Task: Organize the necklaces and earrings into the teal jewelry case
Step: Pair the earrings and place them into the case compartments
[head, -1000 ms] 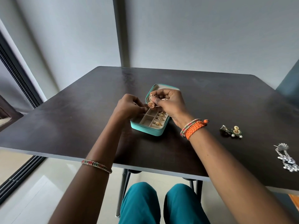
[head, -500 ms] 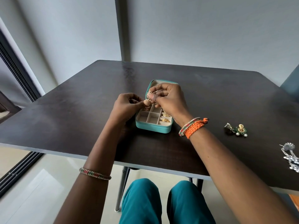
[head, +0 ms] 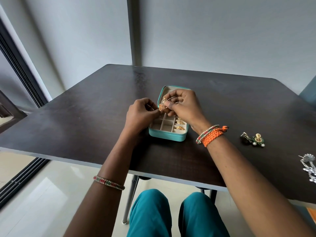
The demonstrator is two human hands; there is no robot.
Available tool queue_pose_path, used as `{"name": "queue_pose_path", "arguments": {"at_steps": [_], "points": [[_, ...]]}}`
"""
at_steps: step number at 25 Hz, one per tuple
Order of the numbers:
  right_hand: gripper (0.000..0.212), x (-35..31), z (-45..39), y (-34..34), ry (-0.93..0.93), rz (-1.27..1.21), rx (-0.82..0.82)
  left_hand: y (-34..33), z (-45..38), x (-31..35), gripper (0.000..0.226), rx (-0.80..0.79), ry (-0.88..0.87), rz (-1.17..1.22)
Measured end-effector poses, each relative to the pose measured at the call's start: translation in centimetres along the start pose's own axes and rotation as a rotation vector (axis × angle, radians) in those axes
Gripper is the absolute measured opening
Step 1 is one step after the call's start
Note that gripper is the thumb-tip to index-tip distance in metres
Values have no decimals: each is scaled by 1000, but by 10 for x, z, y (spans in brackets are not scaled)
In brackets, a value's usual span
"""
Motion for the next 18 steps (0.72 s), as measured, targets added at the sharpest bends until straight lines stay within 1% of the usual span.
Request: {"name": "queue_pose_path", "arguments": {"at_steps": [7,10,13,18], "points": [[21,9,0,-7,-82,146,-99,6,3,4,6,11,-31,-64],[22,7,-1,-8,-37,234,-76,7,2,3,6,14,-28,-68],[8,6,-1,-6,-4,296,-41,6,1,2,7,11,-29,-72],[11,-1,2,-5,27,394,-32,4,-1,0,9,2,-25,-66]]}}
Point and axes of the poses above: each hand's wrist, its own z-axis away from the middle knuckle, its own y-axis out of the back of the hand, x = y × z, the point moved 9 cm from there along -z, towards the middle knuckle, and after that the axes turned 5 degrees about y, right-handed, at the moved point
